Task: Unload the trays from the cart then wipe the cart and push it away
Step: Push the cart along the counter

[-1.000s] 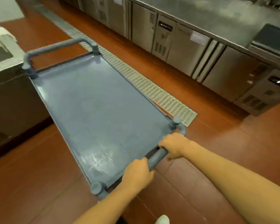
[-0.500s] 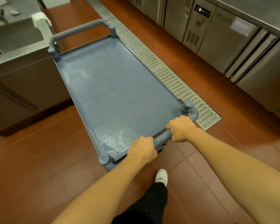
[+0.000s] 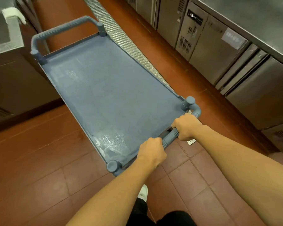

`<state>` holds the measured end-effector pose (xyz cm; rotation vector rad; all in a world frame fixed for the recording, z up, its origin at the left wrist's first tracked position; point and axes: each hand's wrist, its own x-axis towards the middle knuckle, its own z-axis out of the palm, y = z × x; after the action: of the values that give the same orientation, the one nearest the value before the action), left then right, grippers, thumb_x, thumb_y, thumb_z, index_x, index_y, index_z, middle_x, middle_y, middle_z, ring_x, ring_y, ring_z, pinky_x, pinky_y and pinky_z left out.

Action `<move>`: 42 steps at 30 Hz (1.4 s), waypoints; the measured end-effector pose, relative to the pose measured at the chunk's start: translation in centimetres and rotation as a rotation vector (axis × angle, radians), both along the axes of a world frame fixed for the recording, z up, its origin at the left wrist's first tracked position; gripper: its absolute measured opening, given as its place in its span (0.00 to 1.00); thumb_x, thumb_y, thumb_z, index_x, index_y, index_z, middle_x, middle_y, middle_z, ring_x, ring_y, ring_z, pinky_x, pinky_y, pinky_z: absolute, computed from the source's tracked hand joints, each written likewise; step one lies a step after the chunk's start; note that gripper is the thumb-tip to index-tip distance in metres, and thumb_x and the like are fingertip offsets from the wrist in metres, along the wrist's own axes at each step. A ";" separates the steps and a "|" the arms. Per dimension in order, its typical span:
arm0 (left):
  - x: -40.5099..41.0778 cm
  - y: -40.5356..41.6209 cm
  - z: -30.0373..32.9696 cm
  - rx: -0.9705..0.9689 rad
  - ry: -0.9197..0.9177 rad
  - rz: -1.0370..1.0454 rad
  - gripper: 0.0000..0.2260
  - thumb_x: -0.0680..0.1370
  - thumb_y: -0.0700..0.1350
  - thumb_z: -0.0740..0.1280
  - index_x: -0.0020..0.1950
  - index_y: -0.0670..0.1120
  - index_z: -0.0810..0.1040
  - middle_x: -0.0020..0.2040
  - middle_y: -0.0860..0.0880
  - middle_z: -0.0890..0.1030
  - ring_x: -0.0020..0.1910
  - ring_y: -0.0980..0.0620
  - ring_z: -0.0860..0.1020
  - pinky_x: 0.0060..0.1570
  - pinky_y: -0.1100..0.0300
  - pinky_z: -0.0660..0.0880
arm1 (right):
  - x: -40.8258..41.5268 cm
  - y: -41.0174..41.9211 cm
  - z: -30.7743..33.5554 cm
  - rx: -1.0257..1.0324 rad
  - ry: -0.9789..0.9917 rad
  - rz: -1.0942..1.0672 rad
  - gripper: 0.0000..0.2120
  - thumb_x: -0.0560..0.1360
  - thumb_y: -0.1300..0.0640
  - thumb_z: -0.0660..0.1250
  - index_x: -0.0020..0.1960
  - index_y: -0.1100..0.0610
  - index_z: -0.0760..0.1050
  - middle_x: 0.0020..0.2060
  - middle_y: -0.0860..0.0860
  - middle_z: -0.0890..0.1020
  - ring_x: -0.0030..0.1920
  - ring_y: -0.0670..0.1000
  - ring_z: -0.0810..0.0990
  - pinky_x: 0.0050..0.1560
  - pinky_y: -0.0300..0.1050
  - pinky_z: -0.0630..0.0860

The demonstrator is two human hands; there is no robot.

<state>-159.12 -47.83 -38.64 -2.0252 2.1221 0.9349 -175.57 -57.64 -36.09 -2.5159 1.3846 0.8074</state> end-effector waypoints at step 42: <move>-45.9 -38.0 1.2 -0.082 -0.216 -0.086 0.11 0.73 0.48 0.68 0.54 0.49 0.81 0.40 0.47 0.76 0.39 0.43 0.75 0.40 0.54 0.72 | -48.4 -36.5 -1.3 -0.046 -0.168 -0.019 0.04 0.70 0.52 0.69 0.42 0.47 0.74 0.37 0.48 0.78 0.38 0.56 0.76 0.39 0.46 0.70</move>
<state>-204.98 -85.82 -37.45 -1.9513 2.1422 0.5972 -224.02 -94.15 -37.36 -2.5337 1.3840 0.5522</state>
